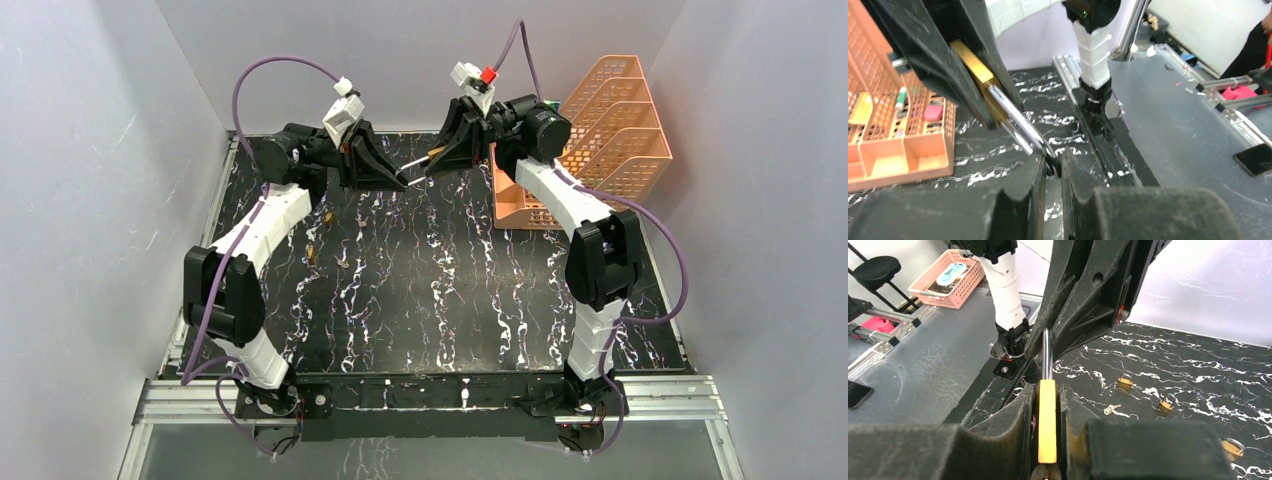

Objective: Lock with the key
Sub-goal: Lock the lock.

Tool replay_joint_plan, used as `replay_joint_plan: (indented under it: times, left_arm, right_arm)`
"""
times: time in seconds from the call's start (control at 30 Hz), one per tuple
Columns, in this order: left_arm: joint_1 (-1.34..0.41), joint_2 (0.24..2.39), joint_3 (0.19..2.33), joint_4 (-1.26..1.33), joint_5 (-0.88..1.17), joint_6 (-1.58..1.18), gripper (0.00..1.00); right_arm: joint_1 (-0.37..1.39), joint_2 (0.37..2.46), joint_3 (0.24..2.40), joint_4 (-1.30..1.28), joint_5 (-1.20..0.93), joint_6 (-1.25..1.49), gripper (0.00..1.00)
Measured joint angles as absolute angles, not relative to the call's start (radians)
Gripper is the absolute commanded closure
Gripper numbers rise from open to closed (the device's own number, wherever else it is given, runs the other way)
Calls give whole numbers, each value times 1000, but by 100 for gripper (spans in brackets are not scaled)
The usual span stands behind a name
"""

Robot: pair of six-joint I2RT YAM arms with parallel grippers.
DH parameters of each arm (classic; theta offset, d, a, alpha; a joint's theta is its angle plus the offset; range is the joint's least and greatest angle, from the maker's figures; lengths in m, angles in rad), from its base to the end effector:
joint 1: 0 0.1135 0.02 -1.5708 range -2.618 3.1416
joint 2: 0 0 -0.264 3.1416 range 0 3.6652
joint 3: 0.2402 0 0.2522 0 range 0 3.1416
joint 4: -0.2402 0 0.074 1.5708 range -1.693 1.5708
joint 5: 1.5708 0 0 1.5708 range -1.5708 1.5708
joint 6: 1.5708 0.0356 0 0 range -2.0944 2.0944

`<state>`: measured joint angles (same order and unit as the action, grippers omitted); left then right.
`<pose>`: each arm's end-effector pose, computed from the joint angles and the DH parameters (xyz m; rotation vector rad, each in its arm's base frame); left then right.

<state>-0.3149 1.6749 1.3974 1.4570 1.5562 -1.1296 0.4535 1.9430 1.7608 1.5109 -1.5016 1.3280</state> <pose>0.3007 -0.1354 0.4356 1.4379 0.9960 -1.4053 0.3315 0.2011 0.4483 -1.4627 0.9311 1.5643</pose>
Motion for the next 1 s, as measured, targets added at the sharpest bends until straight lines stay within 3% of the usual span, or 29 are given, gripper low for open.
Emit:
replay_joint_plan:
  times: [0.7, 0.87, 1.0]
  left_arm:
    - [-318, 1716, 1438, 1585, 1553, -1268, 100]
    - [-265, 1650, 1330, 1513, 1470, -1190, 100]
    - [-212, 1569, 1239, 1357, 1299, -1045, 100]
  right_arm:
    - [435, 1895, 1664, 1510, -1448, 1257, 100]
    - [450, 1800, 1535, 1255, -1353, 989, 100]
    - [474, 1692, 1432, 972, -1158, 714, 100]
